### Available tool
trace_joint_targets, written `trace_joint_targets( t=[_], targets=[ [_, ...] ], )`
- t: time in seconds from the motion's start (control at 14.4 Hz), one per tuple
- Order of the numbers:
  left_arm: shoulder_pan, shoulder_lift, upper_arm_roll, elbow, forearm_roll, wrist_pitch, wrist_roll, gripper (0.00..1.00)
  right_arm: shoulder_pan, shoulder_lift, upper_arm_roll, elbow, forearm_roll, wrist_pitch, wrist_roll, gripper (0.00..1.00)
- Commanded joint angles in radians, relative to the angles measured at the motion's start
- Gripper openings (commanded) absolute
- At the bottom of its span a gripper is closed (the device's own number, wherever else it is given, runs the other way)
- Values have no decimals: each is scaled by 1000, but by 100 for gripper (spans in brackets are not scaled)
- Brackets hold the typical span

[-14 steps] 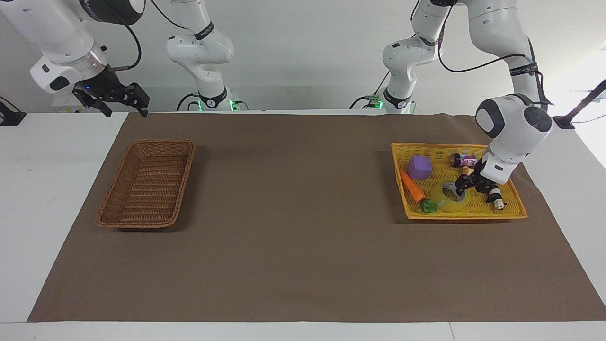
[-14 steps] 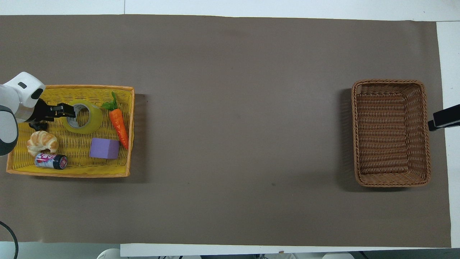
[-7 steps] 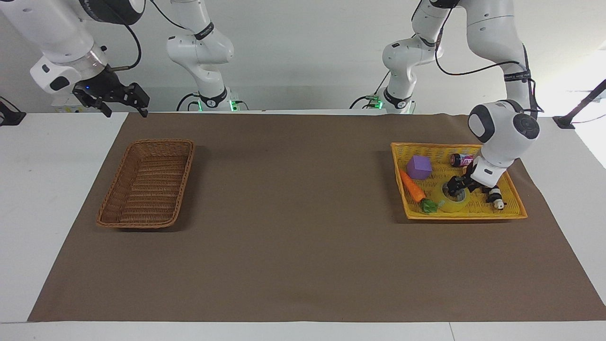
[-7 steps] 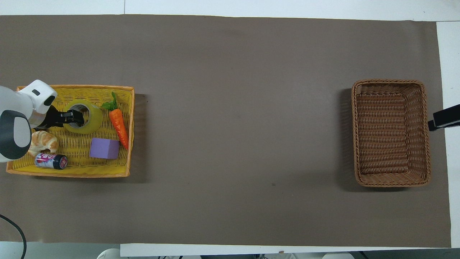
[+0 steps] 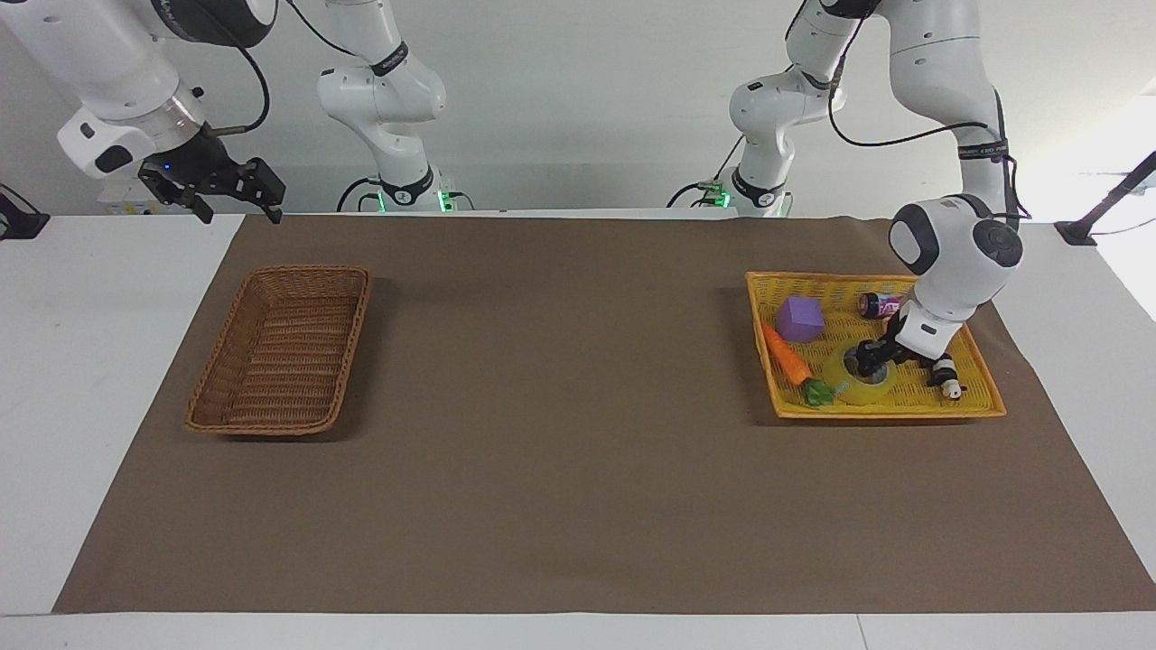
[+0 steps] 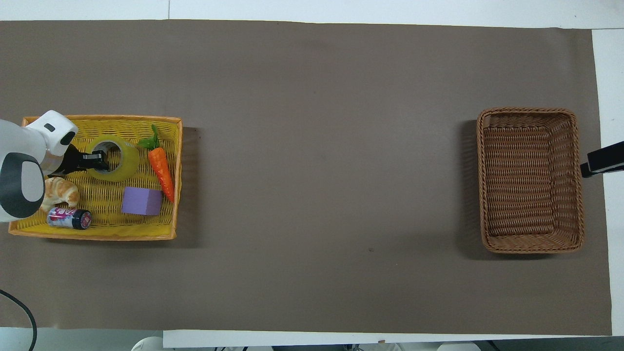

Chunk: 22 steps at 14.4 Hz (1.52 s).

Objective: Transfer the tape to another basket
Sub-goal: 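Lift the tape roll and carry it toward the table center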

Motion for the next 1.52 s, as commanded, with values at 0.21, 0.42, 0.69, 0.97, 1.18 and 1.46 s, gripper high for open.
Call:
trace_joint_targets(
  t=[0.21, 0.42, 0.69, 0.97, 1.18, 1.46],
  targets=[
    [-91, 3, -3, 358, -142, -476, -63, 0, -3, -9, 2, -1, 0, -7, -15, 99],
    [-232, -6, -8, 428, -298, -552, -229, 0, -3, -9, 2, -1, -1, -7, -15, 99],
    [-503, -31, -8, 465, -428, -543, -509, 0, -3, -9, 2, -1, -1, -7, -15, 99],
    [-642, -30, -8, 503, -423, -532, -645, 0, -3, -9, 2, -1, -1, -7, -15, 99],
    [-648, -31, -8, 499, -417, -509, -657, 0, -3, -9, 2, -1, -1, -7, -15, 99],
    [-657, -31, -8, 502, -417, -519, -683, 0, -2, -8, 4, 0, 0, -4, -15, 99]
  ],
)
